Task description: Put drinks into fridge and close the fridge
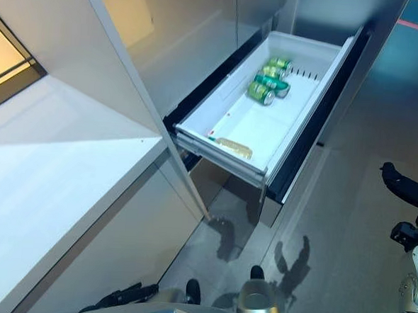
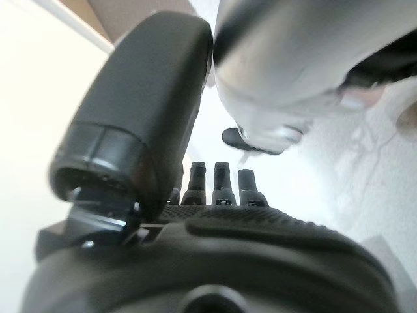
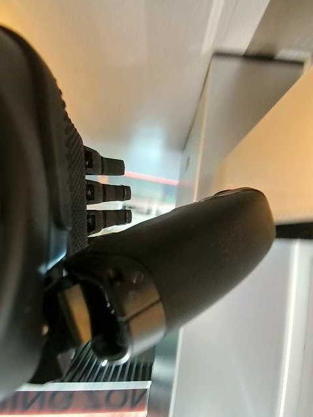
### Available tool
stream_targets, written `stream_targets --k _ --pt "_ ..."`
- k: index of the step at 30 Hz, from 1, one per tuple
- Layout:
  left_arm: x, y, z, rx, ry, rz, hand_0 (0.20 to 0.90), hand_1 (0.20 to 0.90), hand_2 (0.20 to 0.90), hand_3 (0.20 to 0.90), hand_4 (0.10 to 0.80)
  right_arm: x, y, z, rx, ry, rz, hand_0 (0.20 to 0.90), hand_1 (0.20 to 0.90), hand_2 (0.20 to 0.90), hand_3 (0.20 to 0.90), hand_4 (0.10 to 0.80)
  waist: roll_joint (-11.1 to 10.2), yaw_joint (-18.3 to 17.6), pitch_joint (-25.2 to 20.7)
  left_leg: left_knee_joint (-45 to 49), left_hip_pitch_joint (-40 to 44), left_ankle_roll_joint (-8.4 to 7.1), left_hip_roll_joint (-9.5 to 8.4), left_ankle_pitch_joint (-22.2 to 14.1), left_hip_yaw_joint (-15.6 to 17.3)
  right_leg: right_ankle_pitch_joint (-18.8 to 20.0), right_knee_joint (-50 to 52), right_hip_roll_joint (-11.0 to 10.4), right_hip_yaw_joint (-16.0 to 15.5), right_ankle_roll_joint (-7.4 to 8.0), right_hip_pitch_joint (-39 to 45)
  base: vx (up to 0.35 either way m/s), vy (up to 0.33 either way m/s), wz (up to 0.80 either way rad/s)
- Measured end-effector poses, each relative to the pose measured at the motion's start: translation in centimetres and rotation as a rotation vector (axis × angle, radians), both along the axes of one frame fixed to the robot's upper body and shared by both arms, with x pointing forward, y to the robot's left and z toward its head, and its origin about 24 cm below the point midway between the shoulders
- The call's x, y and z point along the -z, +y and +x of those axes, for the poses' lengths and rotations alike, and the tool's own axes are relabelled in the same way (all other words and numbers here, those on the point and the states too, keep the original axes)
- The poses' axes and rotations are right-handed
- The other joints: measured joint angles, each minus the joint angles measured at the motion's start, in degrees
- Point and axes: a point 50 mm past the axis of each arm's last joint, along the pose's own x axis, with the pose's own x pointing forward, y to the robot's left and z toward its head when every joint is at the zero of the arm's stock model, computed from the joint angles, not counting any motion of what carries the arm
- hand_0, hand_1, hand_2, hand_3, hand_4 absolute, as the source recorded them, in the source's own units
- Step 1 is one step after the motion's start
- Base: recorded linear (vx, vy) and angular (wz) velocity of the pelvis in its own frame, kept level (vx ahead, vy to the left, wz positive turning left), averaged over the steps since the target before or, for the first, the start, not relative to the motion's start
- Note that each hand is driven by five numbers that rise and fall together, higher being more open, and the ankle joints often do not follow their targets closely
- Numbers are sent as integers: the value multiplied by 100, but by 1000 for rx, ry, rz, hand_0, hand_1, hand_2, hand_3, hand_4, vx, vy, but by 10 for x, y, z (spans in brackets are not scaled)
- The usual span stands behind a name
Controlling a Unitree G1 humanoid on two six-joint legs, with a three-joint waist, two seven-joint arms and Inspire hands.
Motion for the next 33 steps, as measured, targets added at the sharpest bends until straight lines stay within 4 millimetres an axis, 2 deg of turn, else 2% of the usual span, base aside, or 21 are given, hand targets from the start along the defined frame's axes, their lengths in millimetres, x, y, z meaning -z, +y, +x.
stream_targets --k 2,5,9,13,16,17,18,19,20,21,22,30,33 --pt "-5 5 17 0 -38 21 900 900 900 900 800 5 6 9 -39 17 17 900 900 900 900 800 -97 7 215 605 -413 28 -85 -200 -66 -256 707 -109 13 20 -436 -60 1 15" --pt "-12 13 37 -8 -87 44 900 900 900 900 800 9 23 26 -138 37 31 900 900 900 900 800 -204 56 533 1267 -872 49 -98 -373 -88 -428 1408 -174 40 -16 -897 -8 -1 9" --pt "-12 13 36 -8 -60 49 900 900 900 900 800 10 51 53 -298 70 41 900 900 900 900 800 -248 110 766 1702 -1234 -18 -86 -479 -184 -540 1804 -161 34 -37 -1242 10 3 3" --pt "-10 10 32 -9 -21 46 900 900 900 900 800 8 72 73 -403 90 27 900 900 900 900 800 -240 245 841 1730 -1290 13 -105 -460 -251 -517 1811 -153 9 -71 -1282 38 16 4" --pt "-9 10 32 -10 -7 55 900 900 900 900 800 2 79 82 -449 99 -19 900 900 900 900 800 -249 239 877 1751 -1337 43 -87 -441 -285 -515 1878 -126 5 -74 -1285 48 10 1" --pt "-10 12 32 -11 -6 61 900 900 900 900 800 2 82 84 -463 102 -23 900 900 900 900 800 -295 278 890 1779 -1347 43 -55 -439 -285 -550 2160 -128 -51 -126 -1318 78 22 -1" --pt "-11 12 33 -11 -10 62 900 900 900 900 800 -2 86 89 -498 99 -38 900 900 900 900 800 -312 294 906 1895 -1400 -10 -115 -463 -247 -810 2300 -115 -71 -264 -1392 99 31 1" --pt "-11 11 35 -10 -14 60 900 900 900 900 800 -5 88 92 -511 89 -41 900 900 900 900 800 -288 271 923 1931 -1415 -14 -111 -465 -290 -806 2273 -102 -121 -274 -1409 119 29 -1" --pt "-11 10 37 -3 -12 61 900 900 900 900 800 -7 92 95 -535 89 -45 900 900 900 900 800 -286 277 926 2007 -1455 57 -127 -504 -321 -793 2276 -111 -122 -295 -1436 120 29 -4" --pt "-10 8 36 -4 -9 58 900 900 900 900 800 -8 98 99 -560 93 -51 900 900 900 900 800 -282 287 927 2033 -1469 109 -151 -528 -388 -793 2311 -97 -123 -296 -1431 105 19 -12" --pt "-10 7 37 -4 -10 56 900 900 900 900 800 -7 102 101 -574 109 -58 900 900 900 900 800 -269 305 933 2033 -1444 110 -151 -527 -431 -793 2305 -48 -134 -295 -1383 110 27 -4" --pt "-10 2 41 18 0 53 900 900 900 900 800 -6 121 116 -631 159 -59 900 900 900 900 800 -216 399 951 1905 -1169 92 -173 -487 -486 -794 2138 -84 -251 -288 -997 95 32 7" --pt "-10 1 41 25 11 54 900 900 900 900 800 -12 133 132 -661 178 -70 900 900 900 900 800 -211 454 953 1841 -1069 -21 -176 -430 -526 -796 2082 -94 -307 -285 -873 141 27 9"
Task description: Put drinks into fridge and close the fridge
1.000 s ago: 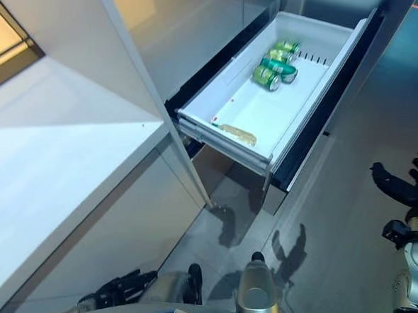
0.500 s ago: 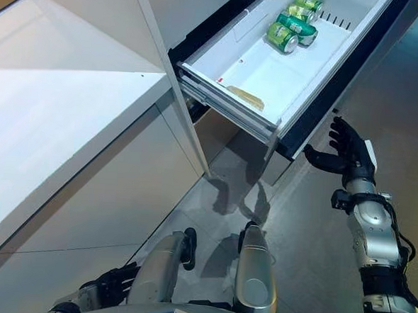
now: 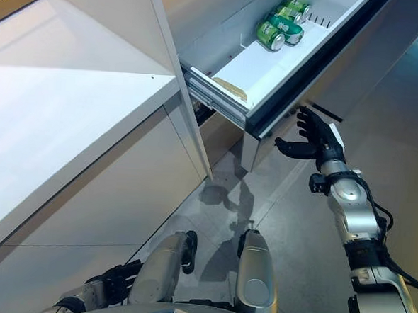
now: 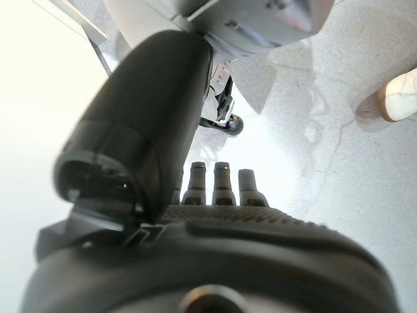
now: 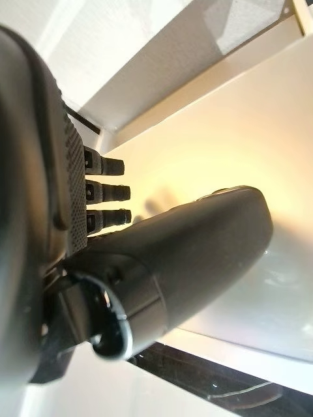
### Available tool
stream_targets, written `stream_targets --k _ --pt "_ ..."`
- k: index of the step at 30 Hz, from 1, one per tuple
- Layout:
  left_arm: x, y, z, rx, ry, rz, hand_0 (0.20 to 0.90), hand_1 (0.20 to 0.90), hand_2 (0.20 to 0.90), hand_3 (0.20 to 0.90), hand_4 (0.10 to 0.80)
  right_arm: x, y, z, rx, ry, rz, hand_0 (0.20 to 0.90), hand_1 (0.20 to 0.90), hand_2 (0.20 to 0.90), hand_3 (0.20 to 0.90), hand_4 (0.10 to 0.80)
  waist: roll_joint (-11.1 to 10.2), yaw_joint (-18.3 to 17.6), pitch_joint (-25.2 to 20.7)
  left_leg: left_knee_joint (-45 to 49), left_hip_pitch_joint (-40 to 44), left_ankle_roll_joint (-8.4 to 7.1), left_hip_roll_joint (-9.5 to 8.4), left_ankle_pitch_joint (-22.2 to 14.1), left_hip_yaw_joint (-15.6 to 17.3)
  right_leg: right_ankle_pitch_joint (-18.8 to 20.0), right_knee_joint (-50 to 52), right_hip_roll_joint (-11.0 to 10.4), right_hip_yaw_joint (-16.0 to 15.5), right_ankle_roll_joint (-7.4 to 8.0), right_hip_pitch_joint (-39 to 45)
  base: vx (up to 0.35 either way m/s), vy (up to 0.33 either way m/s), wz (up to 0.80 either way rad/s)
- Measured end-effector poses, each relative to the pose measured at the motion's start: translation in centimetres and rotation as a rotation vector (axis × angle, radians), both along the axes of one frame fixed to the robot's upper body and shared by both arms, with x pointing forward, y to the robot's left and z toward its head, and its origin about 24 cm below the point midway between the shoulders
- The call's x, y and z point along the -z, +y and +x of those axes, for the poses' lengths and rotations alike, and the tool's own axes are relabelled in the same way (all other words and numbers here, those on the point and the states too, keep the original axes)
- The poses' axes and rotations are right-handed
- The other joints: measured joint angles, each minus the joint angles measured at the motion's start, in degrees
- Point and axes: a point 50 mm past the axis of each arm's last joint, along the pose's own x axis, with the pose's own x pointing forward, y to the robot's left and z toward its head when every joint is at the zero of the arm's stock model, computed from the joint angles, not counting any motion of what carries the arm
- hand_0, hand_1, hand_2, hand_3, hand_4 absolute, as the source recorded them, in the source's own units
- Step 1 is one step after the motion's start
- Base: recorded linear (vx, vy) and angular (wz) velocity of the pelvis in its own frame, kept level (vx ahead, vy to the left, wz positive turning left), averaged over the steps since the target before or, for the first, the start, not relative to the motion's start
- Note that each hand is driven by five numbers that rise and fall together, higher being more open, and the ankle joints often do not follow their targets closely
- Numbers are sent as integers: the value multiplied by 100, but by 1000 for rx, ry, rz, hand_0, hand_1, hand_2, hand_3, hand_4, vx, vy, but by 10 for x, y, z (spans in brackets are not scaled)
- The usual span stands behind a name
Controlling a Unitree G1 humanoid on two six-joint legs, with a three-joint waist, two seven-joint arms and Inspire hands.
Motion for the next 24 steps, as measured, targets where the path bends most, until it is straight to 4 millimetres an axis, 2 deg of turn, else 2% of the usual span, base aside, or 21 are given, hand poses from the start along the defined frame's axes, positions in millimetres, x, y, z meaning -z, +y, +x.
stream_targets --k 5,11,13,16,18,22,24 --pt "0 -3 2 36 8 3 900 900 900 900 800 1 21 18 -32 48 48 900 900 900 900 800 12 283 6 -30 205 -24 1 1 -115 -25 -50 2 -125 0 277 111 2 11" --pt "0 -5 4 59 26 4 900 900 900 900 800 -1 66 32 -130 58 165 900 900 900 900 800 24 614 11 -58 290 -8 -6 25 -213 -28 -102 5 -215 1 440 55 -1 10" --pt "0 -6 4 61 38 -2 900 900 900 900 800 -3 80 35 -167 55 195 900 900 900 900 800 25 700 11 -102 328 -57 -27 65 -269 -28 -131 -4 -257 0 500 36 -6 13" --pt "0 -7 4 66 46 -18 900 900 900 900 800 -4 98 36 -222 58 214 900 900 900 900 800 26 871 12 -231 470 -22 -87 93 -379 -29 -249 -59 -387 2 706 32 3 28" --pt "0 -7 5 70 42 -24 900 900 900 900 800 -8 103 38 -226 45 234 900 900 900 900 800 27 961 11 -339 540 68 -105 152 -373 -31 -332 -87 -405 5 808 -8 -1 30" --pt "2 -5 -2 75 60 -16 900 900 900 900 800 -8 84 39 -124 37 216 900 900 900 900 800 -13 936 -10 -732 739 45 -123 344 -369 -13 -678 -79 -407 16 1017 -67 7 17" --pt "2 -2 -5 72 65 -6 900 900 900 900 800 -10 75 38 -89 22 182 900 900 900 900 800 -90 924 -66 -1102 867 49 -171 537 -343 139 -926 -85 -316 43 1075 -125 20 10"
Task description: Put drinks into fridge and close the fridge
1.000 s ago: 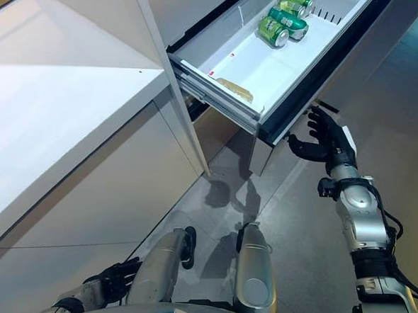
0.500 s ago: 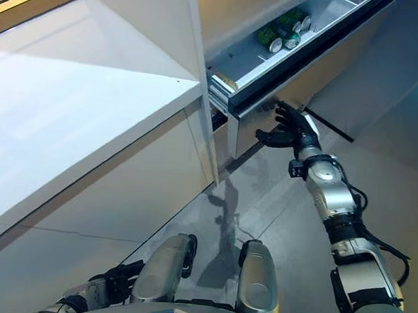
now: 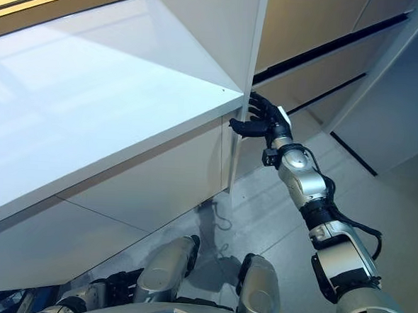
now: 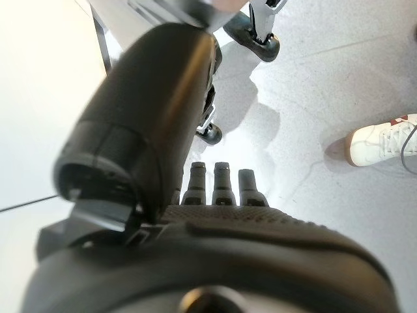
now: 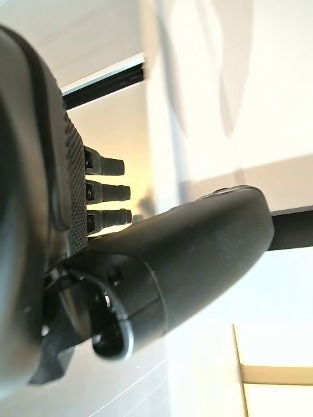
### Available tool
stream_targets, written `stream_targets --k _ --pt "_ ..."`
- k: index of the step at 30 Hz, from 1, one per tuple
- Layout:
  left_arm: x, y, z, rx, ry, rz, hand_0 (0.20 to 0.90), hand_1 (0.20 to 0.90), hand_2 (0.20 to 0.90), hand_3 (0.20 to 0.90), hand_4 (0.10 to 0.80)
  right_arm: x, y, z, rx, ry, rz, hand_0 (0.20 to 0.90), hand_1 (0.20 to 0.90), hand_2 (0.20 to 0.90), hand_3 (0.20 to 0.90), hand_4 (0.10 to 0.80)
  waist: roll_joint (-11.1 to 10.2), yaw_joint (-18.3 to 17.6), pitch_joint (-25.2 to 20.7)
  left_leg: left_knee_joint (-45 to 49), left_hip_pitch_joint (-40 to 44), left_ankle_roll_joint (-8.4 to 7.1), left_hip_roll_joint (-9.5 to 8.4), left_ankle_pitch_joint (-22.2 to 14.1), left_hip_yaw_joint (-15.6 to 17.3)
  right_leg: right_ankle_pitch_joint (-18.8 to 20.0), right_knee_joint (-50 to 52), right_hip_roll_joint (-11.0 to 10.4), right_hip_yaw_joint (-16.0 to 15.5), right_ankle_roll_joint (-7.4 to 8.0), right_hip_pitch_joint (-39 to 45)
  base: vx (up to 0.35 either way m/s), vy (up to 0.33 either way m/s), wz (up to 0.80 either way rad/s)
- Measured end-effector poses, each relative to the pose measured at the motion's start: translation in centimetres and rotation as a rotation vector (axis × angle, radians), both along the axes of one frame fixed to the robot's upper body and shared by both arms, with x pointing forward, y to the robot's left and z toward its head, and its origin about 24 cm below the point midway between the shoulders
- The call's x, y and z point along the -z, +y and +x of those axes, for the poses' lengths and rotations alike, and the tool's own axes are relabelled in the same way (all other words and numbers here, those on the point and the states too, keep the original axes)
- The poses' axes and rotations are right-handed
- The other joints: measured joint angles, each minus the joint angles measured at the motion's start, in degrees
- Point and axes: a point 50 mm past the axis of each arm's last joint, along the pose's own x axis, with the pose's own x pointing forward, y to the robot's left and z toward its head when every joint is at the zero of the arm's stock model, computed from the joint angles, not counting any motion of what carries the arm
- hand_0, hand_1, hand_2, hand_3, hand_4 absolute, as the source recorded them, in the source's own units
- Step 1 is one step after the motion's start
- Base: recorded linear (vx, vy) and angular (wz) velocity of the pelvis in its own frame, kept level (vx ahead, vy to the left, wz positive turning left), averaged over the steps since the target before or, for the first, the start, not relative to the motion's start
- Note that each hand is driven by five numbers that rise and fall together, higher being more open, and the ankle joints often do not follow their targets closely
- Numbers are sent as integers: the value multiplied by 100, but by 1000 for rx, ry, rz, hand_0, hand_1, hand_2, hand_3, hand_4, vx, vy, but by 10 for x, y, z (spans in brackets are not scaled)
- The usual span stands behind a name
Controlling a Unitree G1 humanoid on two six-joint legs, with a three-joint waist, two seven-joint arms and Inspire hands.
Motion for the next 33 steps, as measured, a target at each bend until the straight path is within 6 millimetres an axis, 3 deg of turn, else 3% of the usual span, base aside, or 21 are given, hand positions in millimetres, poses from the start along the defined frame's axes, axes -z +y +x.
stream_targets --k 4,7,8,11,14,15,17,20,24,27,33 --pt "1 6 -11 13 22 37 900 900 900 900 800 16 -26 -20 89 -7 39 900 900 900 900 800 -157 -33 -296 -752 272 17 4 279 60 276 -701 37 46 83 229 -157 17 2" --pt "4 9 -27 10 56 58 900 900 900 900 800 54 -52 -52 176 74 68 900 900 900 900 800 -274 -112 -595 -1140 483 46 16 375 183 456 -1186 65 124 168 422 -173 16 -17" --pt "6 11 -38 21 81 75 900 900 900 900 800 83 -68 -76 232 164 81 900 900 900 900 800 -326 -225 -815 -1299 535 65 20 389 251 556 -1416 80 168 215 495 -198 15 -24" --pt "8 16 -56 10 113 112 900 900 900 900 800 140 -88 -125 311 390 51 900 900 900 900 800 -410 -546 -1070 -1645 781 98 75 411 409 752 -1962 125 279 267 757 -179 1 -30" --pt "7 20 -60 -19 104 121 900 900 900 900 800 202 -100 -186 403 684 62 900 900 900 900 800 -480 -738 -1411 -1961 990 97 104 434 573 875 -2371 183 387 270 942 -121 -22 -30" --pt "7 20 -59 -19 95 121 900 900 900 900 800 211 -101 -196 420 732 65 900 900 900 900 800 -487 -747 -1460 -2018 1017 94 112 442 600 881 -2403 190 411 268 956 -90 -21 -24" --pt "7 21 -57 -9 56 108 900 900 900 900 800 247 -98 -254 465 969 59 900 900 900 900 800 -494 -812 -1766 -2324 1182 69 169 511 755 948 -2599 251 525 251 988 -85 -17 -34" --pt "7 18 -50 2 6 89 900 900 900 900 800 268 -85 -302 467 1148 71 900 900 900 900 800 -476 -872 -1819 -2664 1402 35 226 631 877 1099 -2901 312 627 239 1121 -92 -8 -22" --pt "8 13 -45 8 -22 74 900 900 900 900 800 282 -67 -337 426 1313 97 900 900 900 900 800 -454 -919 -1935 -3060 1482 10 276 828 890 1254 -3202 357 624 216 1133 -97 6 -4" --pt "12 9 -58 7 -2 59 900 900 900 900 800 284 -62 -340 369 1344 83 900 900 900 900 800 -418 -992 -2053 -3159 1505 6 284 860 913 1294 -3307 364 626 213 1143 -56 15 -3" --pt "14 2 -64 38 6 55 900 900 900 900 800 282 -64 -331 285 1355 13 900 900 900 900 800 -391 -906 -2088 -3170 1573 -8 281 853 914 1316 -3380 390 621 213 1230 -5 3 0"
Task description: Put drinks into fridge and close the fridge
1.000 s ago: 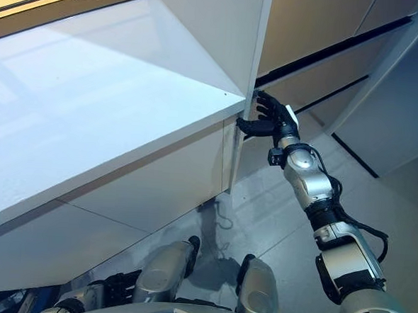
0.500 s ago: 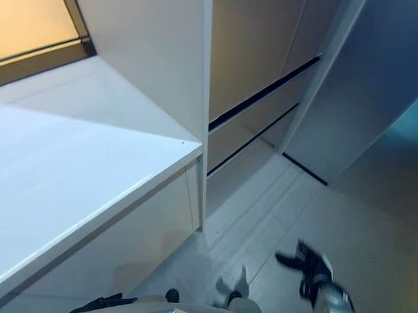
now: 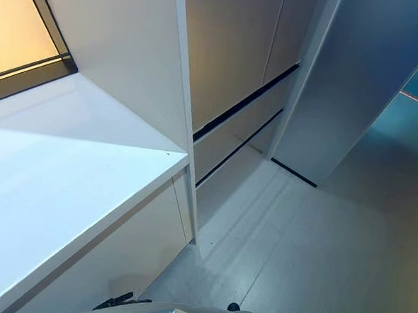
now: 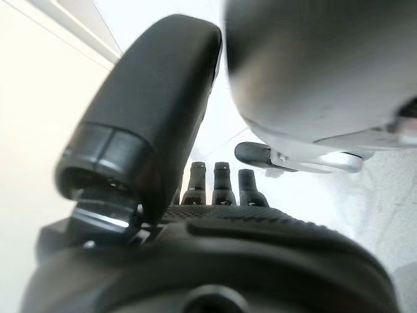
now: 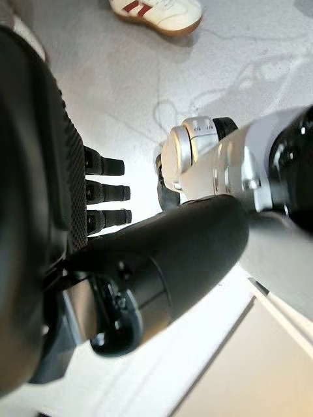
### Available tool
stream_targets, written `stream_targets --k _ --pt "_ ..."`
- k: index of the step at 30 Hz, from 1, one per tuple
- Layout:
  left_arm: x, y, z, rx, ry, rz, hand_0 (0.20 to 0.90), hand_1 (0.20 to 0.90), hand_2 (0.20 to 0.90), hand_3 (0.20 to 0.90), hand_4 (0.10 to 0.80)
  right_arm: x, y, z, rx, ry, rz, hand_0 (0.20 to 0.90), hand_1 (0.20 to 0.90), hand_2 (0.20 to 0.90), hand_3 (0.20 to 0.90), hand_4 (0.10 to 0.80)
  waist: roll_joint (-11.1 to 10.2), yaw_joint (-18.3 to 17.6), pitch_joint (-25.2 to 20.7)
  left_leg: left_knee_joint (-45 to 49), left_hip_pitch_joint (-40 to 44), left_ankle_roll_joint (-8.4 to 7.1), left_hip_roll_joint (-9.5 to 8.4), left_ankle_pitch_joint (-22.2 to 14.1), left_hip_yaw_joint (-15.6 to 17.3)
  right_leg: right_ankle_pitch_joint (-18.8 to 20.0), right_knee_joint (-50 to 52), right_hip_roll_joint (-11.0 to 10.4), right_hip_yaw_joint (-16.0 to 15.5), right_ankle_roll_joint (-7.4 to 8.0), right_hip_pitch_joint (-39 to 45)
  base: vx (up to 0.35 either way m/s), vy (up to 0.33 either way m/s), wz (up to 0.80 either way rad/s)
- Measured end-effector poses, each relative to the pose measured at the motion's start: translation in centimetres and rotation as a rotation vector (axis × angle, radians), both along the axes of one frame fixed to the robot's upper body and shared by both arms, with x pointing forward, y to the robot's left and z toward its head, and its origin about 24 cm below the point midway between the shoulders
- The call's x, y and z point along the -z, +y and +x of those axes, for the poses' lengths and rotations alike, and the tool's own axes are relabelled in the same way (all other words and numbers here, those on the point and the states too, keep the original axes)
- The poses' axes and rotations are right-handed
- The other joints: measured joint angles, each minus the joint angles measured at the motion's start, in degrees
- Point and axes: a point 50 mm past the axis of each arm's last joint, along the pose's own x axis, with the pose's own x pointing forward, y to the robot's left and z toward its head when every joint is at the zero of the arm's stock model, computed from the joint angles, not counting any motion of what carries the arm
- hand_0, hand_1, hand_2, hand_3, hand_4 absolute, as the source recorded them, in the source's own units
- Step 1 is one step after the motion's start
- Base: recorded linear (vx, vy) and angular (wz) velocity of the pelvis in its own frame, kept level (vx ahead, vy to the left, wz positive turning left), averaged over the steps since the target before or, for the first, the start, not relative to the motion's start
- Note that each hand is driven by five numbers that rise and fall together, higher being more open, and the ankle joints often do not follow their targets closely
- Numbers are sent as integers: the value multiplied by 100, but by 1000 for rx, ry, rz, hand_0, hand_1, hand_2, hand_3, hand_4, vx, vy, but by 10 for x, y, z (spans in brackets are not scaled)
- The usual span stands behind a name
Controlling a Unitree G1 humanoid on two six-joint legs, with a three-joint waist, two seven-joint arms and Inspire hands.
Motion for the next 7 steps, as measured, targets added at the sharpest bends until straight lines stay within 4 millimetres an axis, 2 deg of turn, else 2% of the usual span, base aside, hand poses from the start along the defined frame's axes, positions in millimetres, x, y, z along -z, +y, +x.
stream_targets --k 7 --pt "0 -2 1 7 0 -5 900 900 900 900 800 0 -1 -3 -28 17 3 900 900 900 900 800 27 38 -35 -24 0 -7 10 -6 9 1 -1 8 4 -3 0 0 0 0"
